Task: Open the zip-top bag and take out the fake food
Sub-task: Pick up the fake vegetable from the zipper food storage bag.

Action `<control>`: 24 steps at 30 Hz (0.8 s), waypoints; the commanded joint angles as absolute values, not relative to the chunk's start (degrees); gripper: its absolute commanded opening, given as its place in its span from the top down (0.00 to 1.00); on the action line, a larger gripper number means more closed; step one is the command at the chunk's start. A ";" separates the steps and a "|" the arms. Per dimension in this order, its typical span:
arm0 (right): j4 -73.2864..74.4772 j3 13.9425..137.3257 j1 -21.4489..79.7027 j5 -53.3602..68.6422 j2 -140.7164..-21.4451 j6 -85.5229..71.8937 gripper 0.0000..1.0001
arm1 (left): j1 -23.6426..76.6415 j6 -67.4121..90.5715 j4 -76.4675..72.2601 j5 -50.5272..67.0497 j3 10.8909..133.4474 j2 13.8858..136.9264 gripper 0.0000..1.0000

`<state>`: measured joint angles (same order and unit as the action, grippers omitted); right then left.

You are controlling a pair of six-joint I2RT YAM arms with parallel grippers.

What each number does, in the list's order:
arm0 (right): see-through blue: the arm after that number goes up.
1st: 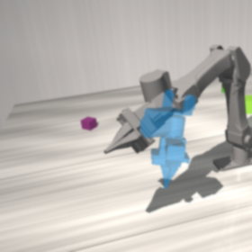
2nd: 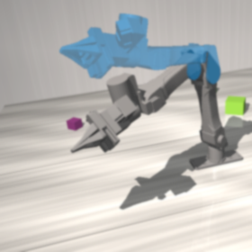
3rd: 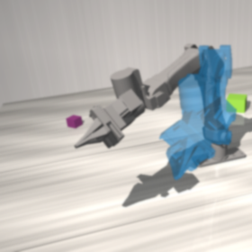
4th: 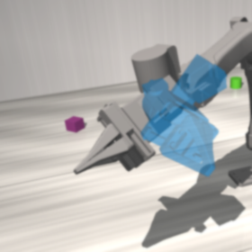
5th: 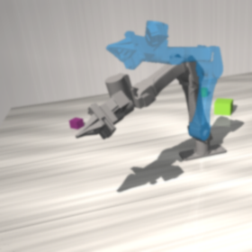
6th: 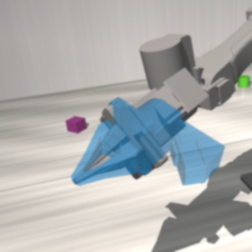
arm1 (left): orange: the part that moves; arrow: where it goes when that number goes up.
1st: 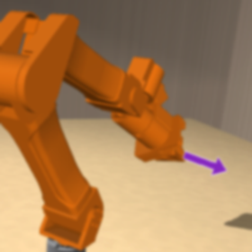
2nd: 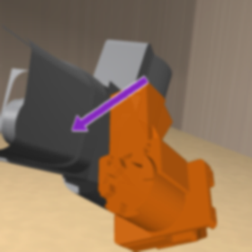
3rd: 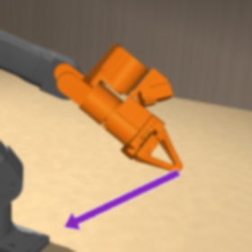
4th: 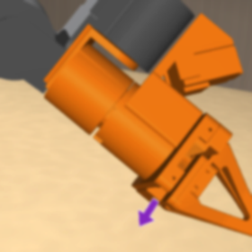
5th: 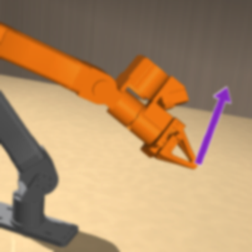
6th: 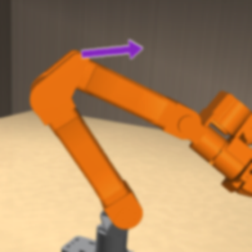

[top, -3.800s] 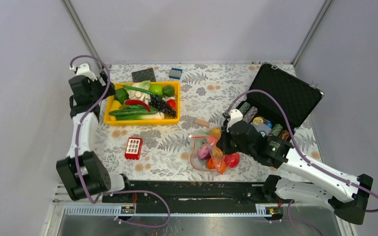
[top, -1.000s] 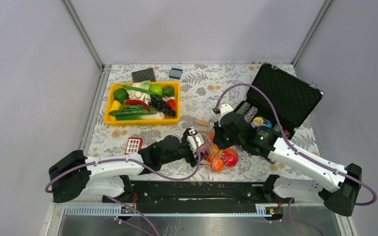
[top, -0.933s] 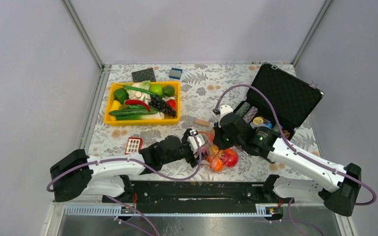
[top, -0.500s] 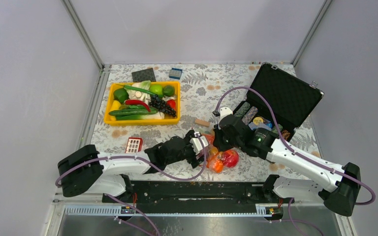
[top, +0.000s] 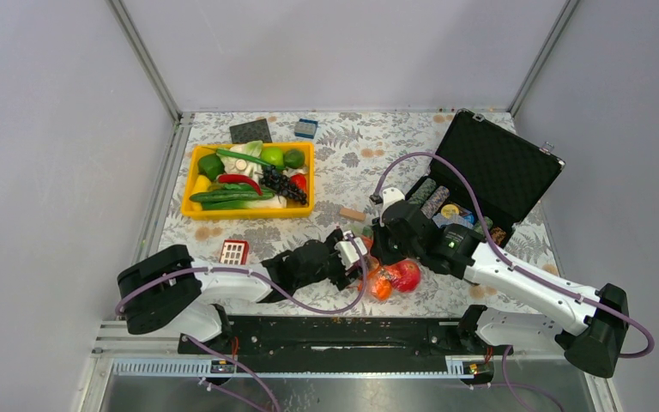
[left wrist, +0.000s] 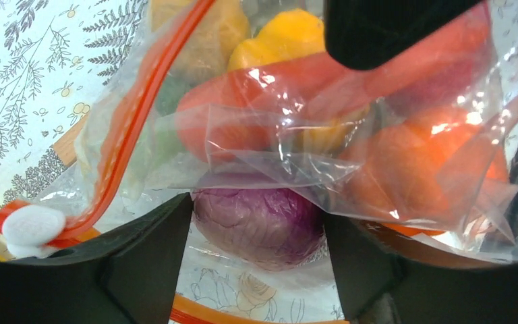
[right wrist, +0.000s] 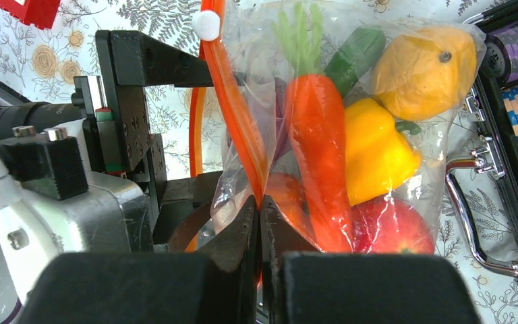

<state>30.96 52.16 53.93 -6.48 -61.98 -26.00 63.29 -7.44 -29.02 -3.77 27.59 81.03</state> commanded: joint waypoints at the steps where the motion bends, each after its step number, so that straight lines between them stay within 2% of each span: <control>1: 30.17 52.00 53.42 -6.63 -61.79 -26.40 1.00 | 63.33 -5.48 -36.19 -4.31 28.35 81.78 0.36; 3: 30.16 51.89 53.43 -6.66 -61.79 -26.42 1.00 | 63.37 -4.81 -37.50 -4.08 28.21 81.91 0.42; 7: 30.15 51.61 53.39 -6.91 -61.71 -26.39 1.00 | 63.37 -4.74 -37.08 -3.59 28.48 81.19 0.49; 13: 30.28 51.50 53.41 -7.41 -61.56 -26.39 1.00 | 63.38 -5.41 -30.84 -3.11 28.00 75.75 0.51; 24: 30.24 52.11 53.41 -8.79 -62.99 -27.23 1.00 | 63.37 -5.27 -18.39 -0.29 24.83 58.00 0.50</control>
<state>30.92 51.51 53.93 -7.49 -62.11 -26.44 63.29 -5.54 -21.89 -2.48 25.26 61.89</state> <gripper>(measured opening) 0.022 0.621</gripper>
